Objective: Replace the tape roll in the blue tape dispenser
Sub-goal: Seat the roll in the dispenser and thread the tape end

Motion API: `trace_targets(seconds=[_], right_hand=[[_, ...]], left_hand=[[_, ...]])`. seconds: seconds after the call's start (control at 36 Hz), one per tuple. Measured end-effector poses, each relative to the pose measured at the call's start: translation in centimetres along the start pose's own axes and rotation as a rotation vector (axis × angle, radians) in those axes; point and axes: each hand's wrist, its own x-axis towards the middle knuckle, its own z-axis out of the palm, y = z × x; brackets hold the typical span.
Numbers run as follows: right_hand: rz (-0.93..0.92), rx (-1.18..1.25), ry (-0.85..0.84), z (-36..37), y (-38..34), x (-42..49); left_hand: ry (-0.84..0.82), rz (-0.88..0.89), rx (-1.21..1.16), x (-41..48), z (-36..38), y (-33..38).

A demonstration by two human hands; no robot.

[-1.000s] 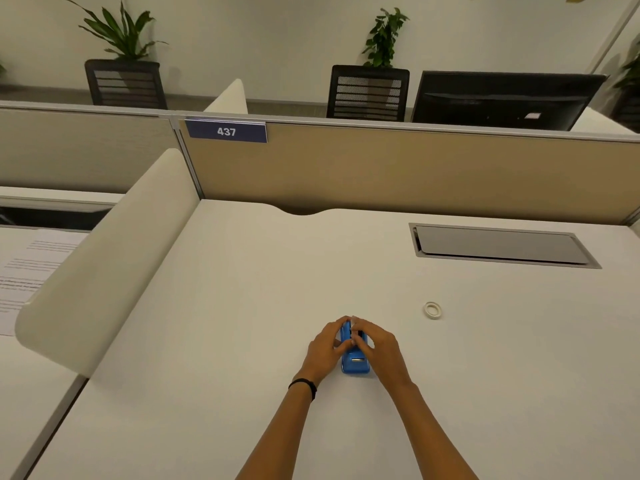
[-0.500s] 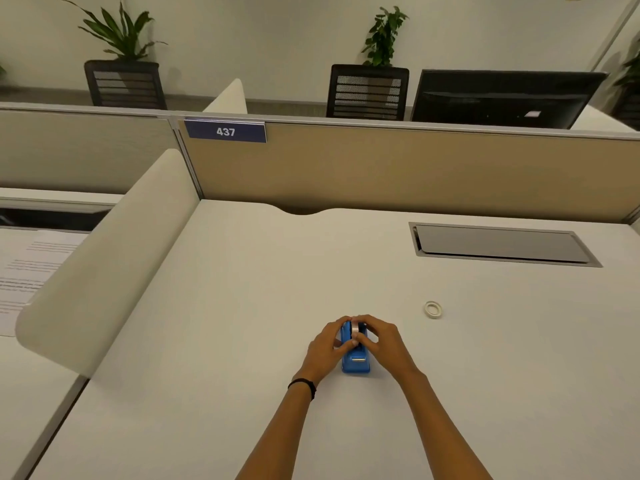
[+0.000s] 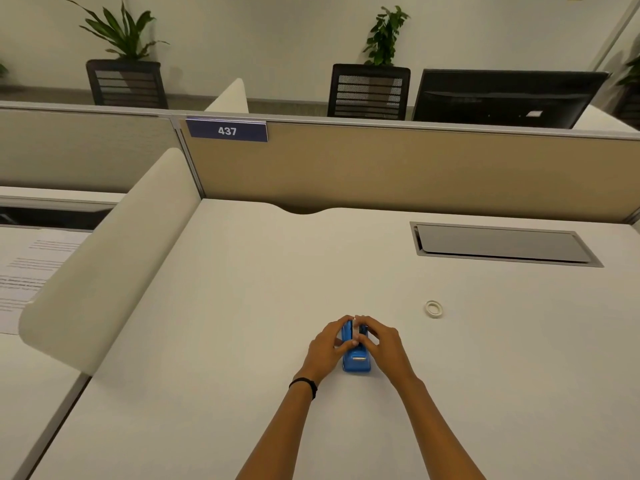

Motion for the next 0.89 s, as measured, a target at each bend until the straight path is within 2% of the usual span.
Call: trace_targets(seconds=[0.47,0.69,0.89], right_hand=[[-0.002,-0.032,0.017,0.3,0.8,-0.1],[0.012,-0.098,-0.076,0.0,1.8,0.4],[0.021,-0.125,-0.067,0.0,1.1,0.6]], left_hand=[[-0.086,0.019,0.024,0.0,-0.7,-0.3],[-0.066,0.044,0.059,-0.3,-0.5,-0.5],[-0.011,0.058,0.075,-0.4,-0.1,-0.3]])
